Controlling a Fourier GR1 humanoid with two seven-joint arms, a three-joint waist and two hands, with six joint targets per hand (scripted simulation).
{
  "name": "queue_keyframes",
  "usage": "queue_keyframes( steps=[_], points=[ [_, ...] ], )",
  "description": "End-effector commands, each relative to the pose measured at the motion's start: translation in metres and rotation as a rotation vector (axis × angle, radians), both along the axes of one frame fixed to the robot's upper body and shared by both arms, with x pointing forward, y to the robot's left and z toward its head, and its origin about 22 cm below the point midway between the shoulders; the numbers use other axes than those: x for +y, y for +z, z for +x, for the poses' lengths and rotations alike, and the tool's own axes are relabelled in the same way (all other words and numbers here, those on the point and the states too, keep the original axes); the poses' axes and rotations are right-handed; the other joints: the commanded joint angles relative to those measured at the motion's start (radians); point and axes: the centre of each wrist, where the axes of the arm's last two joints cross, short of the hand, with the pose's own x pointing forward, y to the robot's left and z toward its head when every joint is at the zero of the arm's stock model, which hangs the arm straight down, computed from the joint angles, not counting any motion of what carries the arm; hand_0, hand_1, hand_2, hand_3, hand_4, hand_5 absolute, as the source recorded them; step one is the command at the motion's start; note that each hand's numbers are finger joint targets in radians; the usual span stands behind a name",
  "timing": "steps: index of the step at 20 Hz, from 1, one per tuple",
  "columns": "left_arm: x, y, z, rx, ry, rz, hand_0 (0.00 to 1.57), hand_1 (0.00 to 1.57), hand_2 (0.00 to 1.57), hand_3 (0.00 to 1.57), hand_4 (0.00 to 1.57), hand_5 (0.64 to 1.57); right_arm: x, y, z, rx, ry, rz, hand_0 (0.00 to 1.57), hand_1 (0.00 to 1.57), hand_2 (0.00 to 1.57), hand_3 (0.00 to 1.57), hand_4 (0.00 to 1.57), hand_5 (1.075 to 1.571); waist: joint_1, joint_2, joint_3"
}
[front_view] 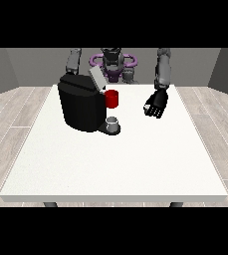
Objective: Insert the coffee pod into the coffee machine and close the lid
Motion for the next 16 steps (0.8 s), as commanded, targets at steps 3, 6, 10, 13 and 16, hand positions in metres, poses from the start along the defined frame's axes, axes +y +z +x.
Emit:
queue_keyframes(
  steps=[3,6,10,13,16],
  points=[
    [-0.010,0.006,0.013,0.045,-0.009,0.002,1.04,1.04,1.12,1.01,0.40,1.571,-0.006,-0.014,0.000,0.040,-0.020,0.016,0.00,0.00,0.00,0.00,0.00,1.571,0.001,-0.038,-0.0013],
    [-0.005,-0.007,0.007,-0.036,-0.039,-0.014,1.19,1.19,1.29,1.22,0.51,1.571,0.003,-0.016,-0.008,0.016,-0.025,0.008,0.00,0.00,0.00,0.00,0.00,1.571,-0.006,-0.012,-0.0017],
    [-0.039,0.001,0.016,0.010,-0.122,-0.174,1.43,1.43,1.42,1.35,0.49,1.571,-0.012,-0.030,-0.008,0.145,-0.099,-0.061,0.00,0.00,0.00,0.00,0.00,1.571,0.030,-0.107,-0.0016],
    [-0.035,0.022,0.026,0.015,-0.096,-0.182,1.45,1.45,1.43,1.35,0.53,1.571,-0.032,-0.031,-0.001,0.148,-0.088,-0.062,0.00,0.00,0.00,0.00,0.00,1.571,0.033,-0.110,-0.0013],
    [-0.040,0.038,0.034,0.081,-0.122,-0.192,1.40,1.40,1.39,1.32,0.50,1.571,-0.019,-0.048,-0.011,0.178,-0.092,-0.074,0.00,0.00,0.00,0.00,0.00,1.571,0.027,-0.145,-0.0011]
  ],
)
